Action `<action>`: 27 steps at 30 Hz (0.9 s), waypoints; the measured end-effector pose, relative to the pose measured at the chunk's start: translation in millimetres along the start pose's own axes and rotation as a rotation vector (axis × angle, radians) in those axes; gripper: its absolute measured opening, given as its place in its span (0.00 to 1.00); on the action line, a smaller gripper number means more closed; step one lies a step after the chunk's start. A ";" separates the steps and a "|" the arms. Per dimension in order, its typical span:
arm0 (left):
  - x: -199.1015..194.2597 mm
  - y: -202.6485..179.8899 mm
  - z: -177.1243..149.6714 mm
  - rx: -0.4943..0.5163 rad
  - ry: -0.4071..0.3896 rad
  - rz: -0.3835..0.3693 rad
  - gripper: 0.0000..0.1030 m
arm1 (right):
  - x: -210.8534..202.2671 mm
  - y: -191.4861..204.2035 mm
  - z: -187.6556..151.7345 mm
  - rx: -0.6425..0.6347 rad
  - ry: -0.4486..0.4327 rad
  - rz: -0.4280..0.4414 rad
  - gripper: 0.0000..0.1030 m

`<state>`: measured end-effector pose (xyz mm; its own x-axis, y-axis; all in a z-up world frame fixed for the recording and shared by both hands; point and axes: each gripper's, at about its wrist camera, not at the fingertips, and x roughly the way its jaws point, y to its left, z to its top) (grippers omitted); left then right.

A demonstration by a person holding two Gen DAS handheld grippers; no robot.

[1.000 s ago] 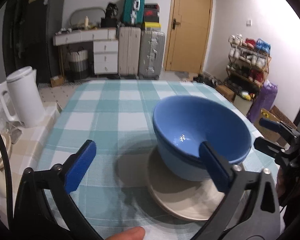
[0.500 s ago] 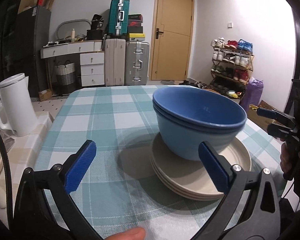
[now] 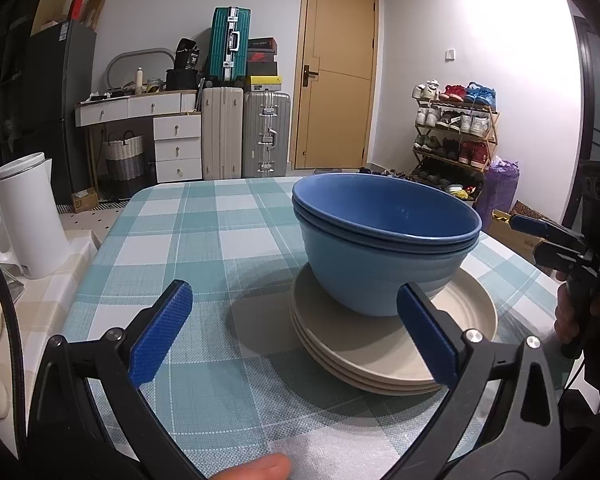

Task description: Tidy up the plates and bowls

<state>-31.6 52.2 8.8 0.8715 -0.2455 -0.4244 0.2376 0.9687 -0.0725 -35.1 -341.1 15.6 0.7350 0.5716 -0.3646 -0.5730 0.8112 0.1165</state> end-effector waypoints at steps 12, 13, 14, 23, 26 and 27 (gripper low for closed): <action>0.0 -1.9 0.6 0.009 -0.009 -0.002 0.99 | -0.3 4.6 -2.0 -0.024 -0.005 0.004 1.00; -0.1 -2.3 0.4 0.009 -0.009 -0.002 0.99 | 0.1 4.8 -1.6 -0.025 -0.005 0.003 1.00; -0.5 -2.4 0.3 0.010 -0.009 -0.002 0.99 | 0.0 5.0 -1.4 -0.025 -0.006 0.002 1.00; -1.3 -2.3 0.8 0.013 -0.011 -0.003 0.99 | -0.2 4.8 -2.2 -0.025 -0.010 -0.002 1.00; -0.2 -2.3 0.6 0.012 -0.008 -0.002 0.99 | -0.2 4.7 -2.3 -0.025 -0.009 -0.002 1.00; -1.7 -2.1 0.5 0.012 -0.009 -0.002 0.99 | 0.4 4.7 -2.5 -0.025 -0.009 -0.002 1.00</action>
<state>-33.4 50.5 10.1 0.8751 -0.2477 -0.4157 0.2444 0.9677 -0.0621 -38.4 -337.3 13.7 0.7392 0.5714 -0.3566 -0.5804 0.8090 0.0931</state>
